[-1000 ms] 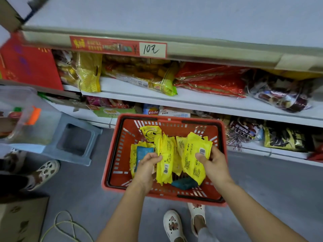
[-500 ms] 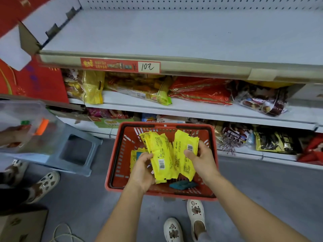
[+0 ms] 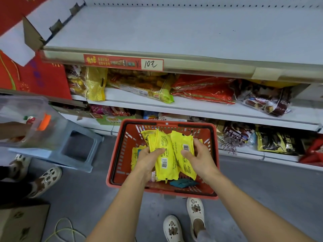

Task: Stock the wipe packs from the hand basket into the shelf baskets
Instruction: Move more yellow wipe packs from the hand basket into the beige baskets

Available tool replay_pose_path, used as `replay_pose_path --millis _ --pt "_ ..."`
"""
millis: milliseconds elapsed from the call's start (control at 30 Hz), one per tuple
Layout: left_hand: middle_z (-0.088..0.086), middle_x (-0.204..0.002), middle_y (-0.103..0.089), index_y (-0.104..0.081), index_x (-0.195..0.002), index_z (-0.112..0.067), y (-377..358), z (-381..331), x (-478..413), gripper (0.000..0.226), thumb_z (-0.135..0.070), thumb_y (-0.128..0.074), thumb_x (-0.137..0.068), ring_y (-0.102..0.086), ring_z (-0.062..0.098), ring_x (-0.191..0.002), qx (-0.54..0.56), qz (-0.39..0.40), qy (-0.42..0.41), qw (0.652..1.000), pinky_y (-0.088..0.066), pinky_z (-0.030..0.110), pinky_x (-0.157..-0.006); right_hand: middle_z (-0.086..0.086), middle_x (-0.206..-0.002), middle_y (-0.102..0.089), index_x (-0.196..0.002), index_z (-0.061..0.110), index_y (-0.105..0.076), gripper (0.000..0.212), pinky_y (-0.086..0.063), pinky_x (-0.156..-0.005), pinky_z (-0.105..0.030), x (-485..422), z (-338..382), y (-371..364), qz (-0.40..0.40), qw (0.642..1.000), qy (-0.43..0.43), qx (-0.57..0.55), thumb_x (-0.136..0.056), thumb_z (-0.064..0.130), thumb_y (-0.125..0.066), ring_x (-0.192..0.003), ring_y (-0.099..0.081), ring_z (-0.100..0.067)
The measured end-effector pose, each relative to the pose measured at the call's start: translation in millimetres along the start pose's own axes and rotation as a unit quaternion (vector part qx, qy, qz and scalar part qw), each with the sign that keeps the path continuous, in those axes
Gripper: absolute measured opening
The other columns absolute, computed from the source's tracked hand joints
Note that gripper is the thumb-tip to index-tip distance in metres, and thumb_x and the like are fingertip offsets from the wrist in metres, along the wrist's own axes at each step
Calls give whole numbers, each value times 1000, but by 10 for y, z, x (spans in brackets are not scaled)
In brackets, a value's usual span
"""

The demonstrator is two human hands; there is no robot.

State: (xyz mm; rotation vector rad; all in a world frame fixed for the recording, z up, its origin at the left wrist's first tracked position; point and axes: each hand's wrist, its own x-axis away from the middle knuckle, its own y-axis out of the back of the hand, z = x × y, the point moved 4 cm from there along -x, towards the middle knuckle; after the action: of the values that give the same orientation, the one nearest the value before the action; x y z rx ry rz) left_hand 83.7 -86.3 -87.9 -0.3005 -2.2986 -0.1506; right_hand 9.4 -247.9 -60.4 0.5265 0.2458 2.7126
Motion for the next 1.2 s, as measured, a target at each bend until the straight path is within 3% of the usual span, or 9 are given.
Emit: replay_pose_path --millis 100,200,467,533,600,800,933,1100,1200 --pt "8 -99 -75 -69 -105 -11 66 -18 57 22 -14 -74 -83 -71 24 -90 26 0 -6 1000 -56 39 -79 8 -113 -66 -111 26 -58 24 -47 -99 -42 14 -30 52 -10 1000 -17 -24 -90 17 -64 -107 -61 -10" --pt "13 -105 -74 -67 -108 -11 58 -11 130 24 -14 -72 -85 -69 33 -99 84 29 11 996 -55 53 -87 7 -110 -67 -110 22 -58 21 -49 -94 -38 61 -1 127 -37 998 -21 -44 -90 18 -65 -104 -62 -9" --pt "17 -104 -73 -57 -122 -10 -338 -119 534 35 -28 -62 -92 -70 34 -87 124 54 38 990 -56 38 -53 3 -80 -66 -90 15 -61 3 -45 -58 -15 359 560 701 -201 972 90 -79 -90 15 -64 -67 -59 -3" --pt "18 -105 -72 -58 -122 -7 -485 -189 656 34 -25 -59 -94 -69 34 -86 114 63 28 991 -57 38 -52 4 -77 -65 -86 21 -61 5 -45 -61 -25 465 713 967 -237 961 134 -39 -89 20 -65 -68 -57 -12" --pt "19 -108 -72 -60 -124 -6 -715 -264 793 34 -24 -57 -95 -69 35 -92 124 86 22 988 -59 48 -69 11 -78 -65 -87 28 -64 6 -45 -65 -31 568 816 1159 -231 956 173 46 -86 34 -67 -70 -56 -9" --pt "19 -129 -62 -62 -129 -12 -1789 -425 1359 81 -75 -41 -83 -60 35 -117 223 278 -5 934 -51 50 -94 17 -136 -53 -114 33 -65 46 -32 -99 -34 1016 730 1622 -79 878 335 331 -91 63 -40 -123 -48 -8" --pt "17 -117 -68 -61 -128 -9 -2548 -319 1718 57 -48 -56 -87 -69 32 -97 216 293 -15 931 -57 46 -81 20 -143 -45 -119 38 -63 43 -22 -108 -41 1288 595 2411 -70 859 348 368 -97 57 -31 -134 -38 -8" --pt "15 -108 -72 -66 -115 -10 -3503 -120 2137 36 -30 -46 -94 -70 30 -88 200 260 -60 943 -56 46 -77 10 -134 -52 -123 27 -60 37 -31 -103 -28 1595 455 3820 -255 926 223 168 -93 47 -49 -124 -43 -7" --pt "15 -101 -73 -68 -105 -11 -4045 -28 2374 33 -28 -44 -92 -70 30 -81 167 261 -69 948 -58 42 -70 -13 -114 -65 -112 13 -62 37 -47 -74 -27 1710 298 4541 -198 979 20 -36 -91 43 -57 -89 -60 -13"
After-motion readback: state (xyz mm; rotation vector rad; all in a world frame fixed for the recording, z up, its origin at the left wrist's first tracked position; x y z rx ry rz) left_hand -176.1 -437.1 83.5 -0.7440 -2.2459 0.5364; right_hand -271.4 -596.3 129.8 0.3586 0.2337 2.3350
